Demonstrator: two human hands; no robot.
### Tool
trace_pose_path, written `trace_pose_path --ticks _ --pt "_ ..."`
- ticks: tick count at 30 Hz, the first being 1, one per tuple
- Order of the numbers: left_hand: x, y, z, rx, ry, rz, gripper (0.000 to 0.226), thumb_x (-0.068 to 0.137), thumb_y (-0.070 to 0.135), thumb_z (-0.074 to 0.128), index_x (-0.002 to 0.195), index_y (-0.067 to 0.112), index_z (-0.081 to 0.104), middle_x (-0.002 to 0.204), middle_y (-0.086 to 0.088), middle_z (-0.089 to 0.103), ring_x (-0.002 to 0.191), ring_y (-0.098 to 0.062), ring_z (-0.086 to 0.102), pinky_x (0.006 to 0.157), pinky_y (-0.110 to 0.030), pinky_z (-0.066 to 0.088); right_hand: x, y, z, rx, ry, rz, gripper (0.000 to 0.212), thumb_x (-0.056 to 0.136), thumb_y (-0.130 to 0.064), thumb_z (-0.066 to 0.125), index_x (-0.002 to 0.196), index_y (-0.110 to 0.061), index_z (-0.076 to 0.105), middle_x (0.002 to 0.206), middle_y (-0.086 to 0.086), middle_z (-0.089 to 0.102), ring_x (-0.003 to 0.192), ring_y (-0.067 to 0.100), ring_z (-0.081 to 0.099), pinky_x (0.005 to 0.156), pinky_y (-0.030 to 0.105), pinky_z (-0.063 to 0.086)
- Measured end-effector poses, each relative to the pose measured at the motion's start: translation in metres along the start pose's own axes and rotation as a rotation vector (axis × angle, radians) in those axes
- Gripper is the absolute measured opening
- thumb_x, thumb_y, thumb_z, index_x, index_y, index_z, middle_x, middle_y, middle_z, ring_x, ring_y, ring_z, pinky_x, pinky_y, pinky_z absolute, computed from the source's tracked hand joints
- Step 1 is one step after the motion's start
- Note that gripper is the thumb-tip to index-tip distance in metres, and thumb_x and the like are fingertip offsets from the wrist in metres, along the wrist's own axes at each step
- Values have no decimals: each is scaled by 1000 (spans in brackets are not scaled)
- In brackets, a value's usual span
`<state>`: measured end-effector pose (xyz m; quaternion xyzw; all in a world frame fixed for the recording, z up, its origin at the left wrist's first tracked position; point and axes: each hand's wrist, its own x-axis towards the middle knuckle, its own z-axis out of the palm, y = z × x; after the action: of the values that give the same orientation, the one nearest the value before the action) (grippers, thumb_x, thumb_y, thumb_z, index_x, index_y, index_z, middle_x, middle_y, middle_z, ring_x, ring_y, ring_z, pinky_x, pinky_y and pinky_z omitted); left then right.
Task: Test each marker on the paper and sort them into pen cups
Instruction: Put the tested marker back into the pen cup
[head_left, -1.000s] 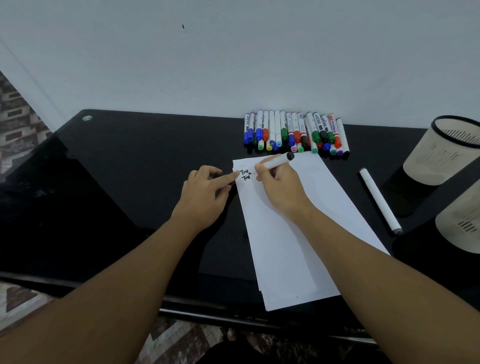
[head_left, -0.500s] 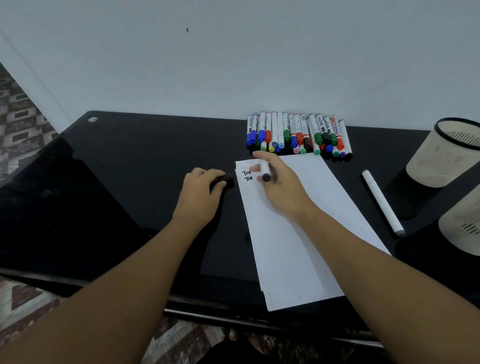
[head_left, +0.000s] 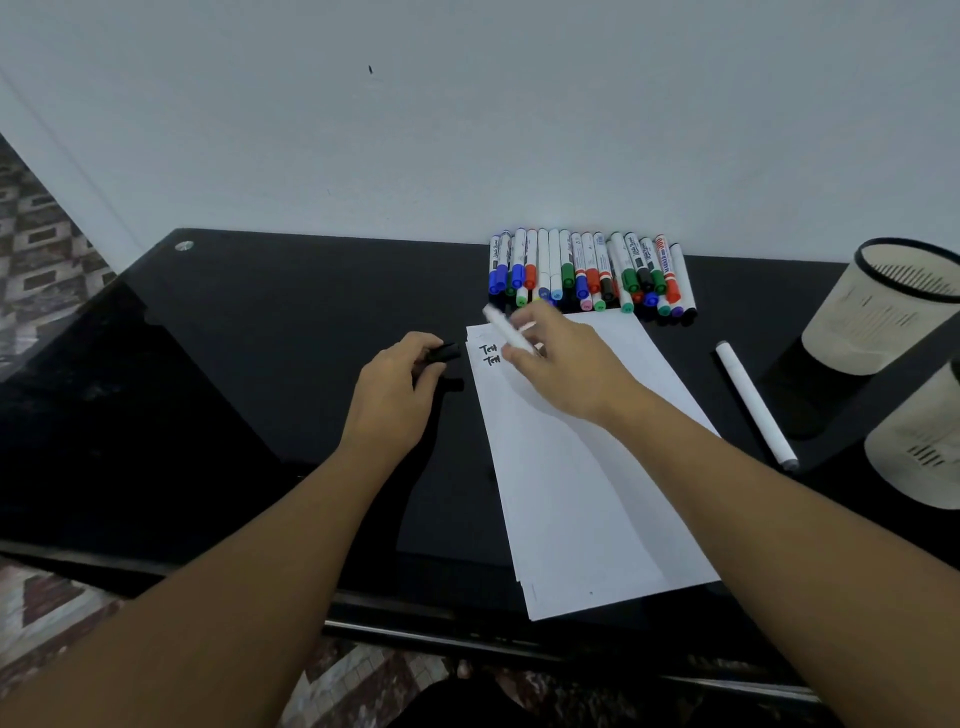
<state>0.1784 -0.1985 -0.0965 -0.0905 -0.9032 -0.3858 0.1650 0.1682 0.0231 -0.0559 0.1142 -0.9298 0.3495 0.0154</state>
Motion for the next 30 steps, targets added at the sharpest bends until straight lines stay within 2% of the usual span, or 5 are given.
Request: trace_pose_path --ticks 2,8,22,27,30 --pt "-1 1 0 2 -1 7 20 98 15 64 116 24 64 98 11 67 93 -11 62 85 -39 55 -2 3 -2 -207 -21 -38 27 104 -31 59 131 -30 58 126 -5 67 110 19 62 92 39 52" --pt "-2 3 -1 28 -11 57 20 98 16 63 116 26 63 97 10 66 91 -12 62 82 -42 55 -1 5 -2 -296 -13 -98 27 104 -31 58 130 -37 62 116 -4 64 103 19 59 94 46 50" --pt "-10 11 -1 128 -57 249 27 99 17 63 125 23 60 102 8 70 89 -11 65 78 -40 57 -4 -9 2 -528 -26 -310 36 107 -45 48 140 -33 46 126 -6 64 99 22 57 103 41 33" --pt "-9 11 -1 55 -80 71 63 94 34 71 149 28 40 132 5 66 114 -10 63 99 -35 53 -8 -14 2 -464 -43 -313 43 110 -34 41 152 -31 34 122 1 65 85 20 59 88 41 48" --pt "-5 6 3 158 -148 34 75 91 57 66 153 29 35 143 6 57 130 -13 51 107 -40 45 -10 -10 -1 -395 -84 -260 54 110 -31 33 160 -46 17 98 -3 58 75 14 56 68 34 50"
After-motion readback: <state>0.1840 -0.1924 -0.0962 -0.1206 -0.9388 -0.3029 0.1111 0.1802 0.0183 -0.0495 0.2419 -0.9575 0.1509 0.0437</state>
